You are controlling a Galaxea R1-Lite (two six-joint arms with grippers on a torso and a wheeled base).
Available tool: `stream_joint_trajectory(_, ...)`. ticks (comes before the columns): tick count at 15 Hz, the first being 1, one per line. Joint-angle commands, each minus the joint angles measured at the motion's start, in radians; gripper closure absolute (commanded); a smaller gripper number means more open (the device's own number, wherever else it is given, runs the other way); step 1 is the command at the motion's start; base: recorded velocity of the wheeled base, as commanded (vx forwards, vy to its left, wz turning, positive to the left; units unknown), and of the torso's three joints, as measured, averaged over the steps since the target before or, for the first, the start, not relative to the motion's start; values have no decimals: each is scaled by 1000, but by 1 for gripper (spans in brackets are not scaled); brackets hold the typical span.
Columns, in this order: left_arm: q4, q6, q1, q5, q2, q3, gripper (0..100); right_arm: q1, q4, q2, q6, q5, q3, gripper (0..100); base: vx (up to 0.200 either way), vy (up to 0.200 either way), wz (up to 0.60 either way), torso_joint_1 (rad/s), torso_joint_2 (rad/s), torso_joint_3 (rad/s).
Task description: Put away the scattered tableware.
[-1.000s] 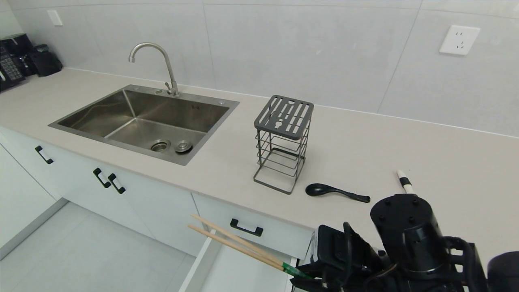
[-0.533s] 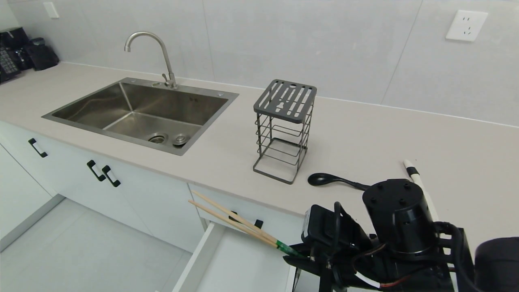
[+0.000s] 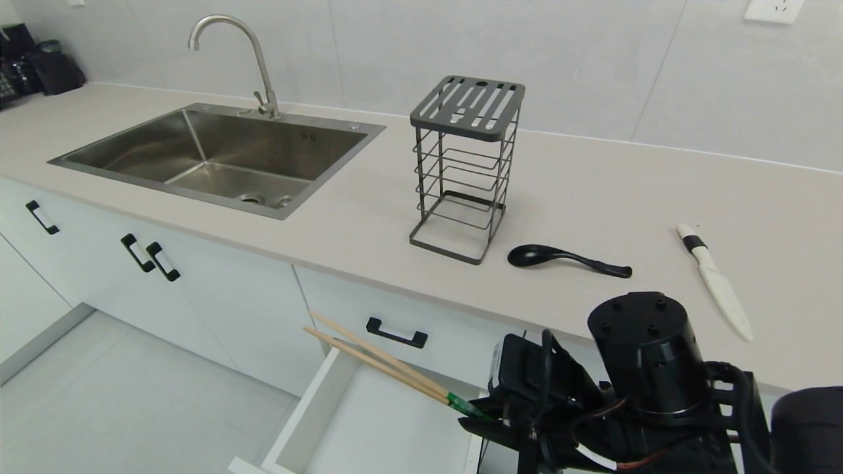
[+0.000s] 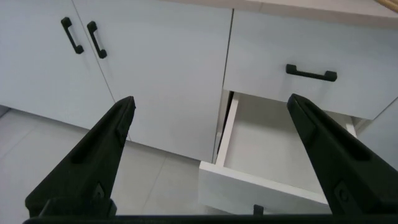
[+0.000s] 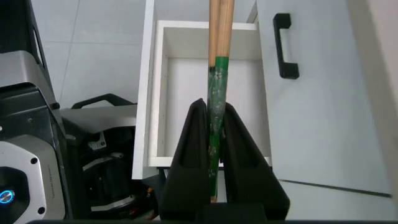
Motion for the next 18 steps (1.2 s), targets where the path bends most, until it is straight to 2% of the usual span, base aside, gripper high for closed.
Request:
stream_joint_trajectory(1, 0, 0, 0, 0, 2, 0, 0, 1, -1, 0, 0, 1, 2, 100, 0, 0, 0, -266, 505, 246)
stream_joint_trajectory(11, 0, 0, 0, 0, 2, 0, 0, 19, -1, 2, 3, 1, -6, 100, 0, 0, 0, -249, 476, 226)
stream_joint_trajectory(15, 0, 0, 0, 1, 2, 0, 0, 33, -5, 25, 32, 4, -46, 100, 0, 0, 0, -249, 343, 128)
stream_joint_trajectory(18, 0, 0, 0, 0, 2, 0, 0, 50, -1, 65, 38, 17, -64, 100, 0, 0, 0, -100, 194, 93)
